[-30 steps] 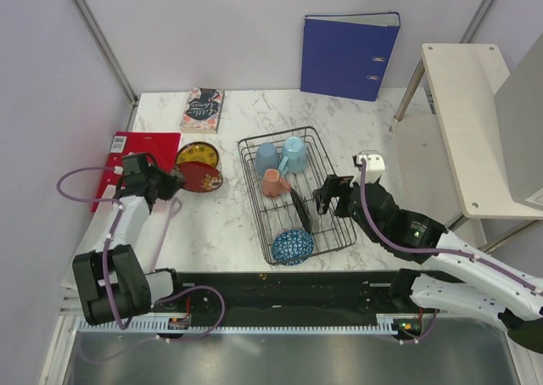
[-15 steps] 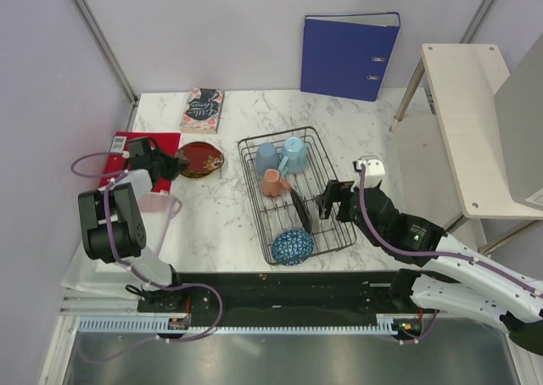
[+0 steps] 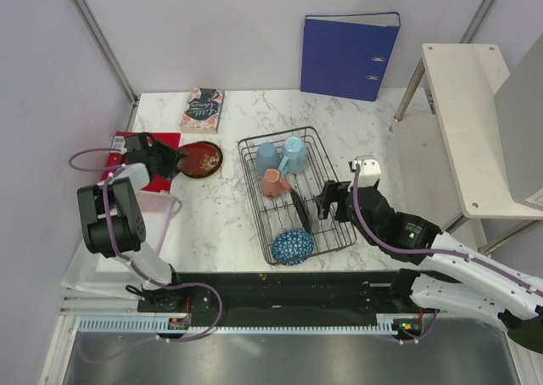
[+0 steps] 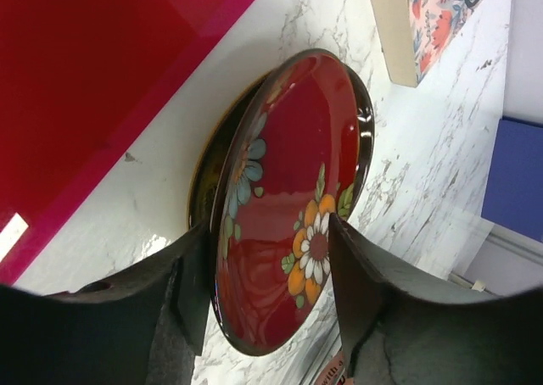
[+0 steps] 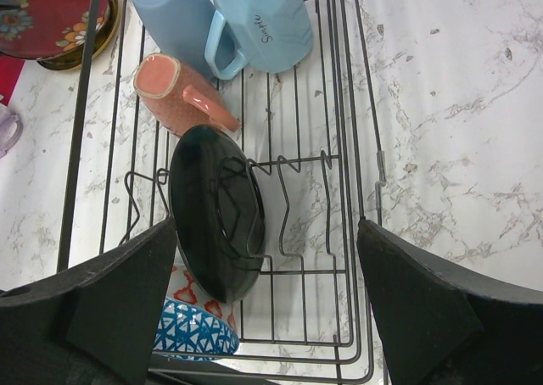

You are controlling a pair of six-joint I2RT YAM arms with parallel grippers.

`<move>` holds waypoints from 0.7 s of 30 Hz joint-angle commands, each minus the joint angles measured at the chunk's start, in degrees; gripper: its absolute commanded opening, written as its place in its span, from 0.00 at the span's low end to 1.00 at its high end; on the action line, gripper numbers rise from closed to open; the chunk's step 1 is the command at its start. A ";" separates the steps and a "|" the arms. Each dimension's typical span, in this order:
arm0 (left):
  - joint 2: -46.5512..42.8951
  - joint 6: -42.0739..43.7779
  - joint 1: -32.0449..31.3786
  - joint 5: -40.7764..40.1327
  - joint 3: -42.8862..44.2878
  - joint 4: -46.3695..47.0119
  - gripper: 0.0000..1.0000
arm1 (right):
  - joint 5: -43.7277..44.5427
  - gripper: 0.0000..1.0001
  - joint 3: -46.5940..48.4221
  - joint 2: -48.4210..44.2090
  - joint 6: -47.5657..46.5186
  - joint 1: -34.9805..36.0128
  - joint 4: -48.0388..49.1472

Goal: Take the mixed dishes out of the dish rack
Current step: Place the plate at the center of the board, then adjust the dish rack at the center of the board.

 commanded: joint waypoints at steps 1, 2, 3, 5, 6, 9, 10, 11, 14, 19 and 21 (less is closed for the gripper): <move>-7.02 1.15 0.19 -1.13 1.51 -3.20 0.63 | 0.82 0.94 0.47 0.33 -0.69 0.11 1.19; -7.73 1.32 0.20 -1.57 1.42 -4.16 0.67 | 0.65 0.94 0.38 0.42 -0.69 0.11 1.27; -9.13 1.32 0.20 -1.83 1.42 -4.78 0.68 | 0.64 0.94 0.38 0.42 -0.69 0.11 1.45; -10.45 1.23 0.20 -2.89 1.15 -6.89 0.72 | 0.82 0.94 0.56 0.24 -0.86 0.20 1.36; -12.11 1.15 0.20 -3.06 1.24 -7.33 0.73 | 0.99 0.94 0.64 0.16 -0.95 0.20 1.28; -14.58 0.80 0.20 -3.07 0.71 -8.30 0.80 | 2.22 0.94 1.26 -0.02 -1.12 0.02 0.31; -15.63 0.97 0.11 -2.80 0.80 -8.48 0.80 | 2.75 0.94 1.69 -0.02 -1.21 0.11 0.05; -15.91 1.14 0.19 -2.71 0.98 -9.61 0.81 | 3.01 0.94 1.87 0.15 -1.30 0.20 -0.30; -16.00 2.11 0.11 -2.71 1.50 -11.37 0.81 | 3.46 0.94 2.31 0.16 -1.30 0.20 -0.92; -15.91 2.12 0.19 -2.45 -0.51 -11.82 0.79 | 3.10 0.94 2.23 -0.46 -0.60 0.20 -1.19; -17.83 1.59 -0.07 -2.19 -1.48 -10.77 0.78 | 6.16 0.94 2.49 -0.64 -0.16 0.11 -2.84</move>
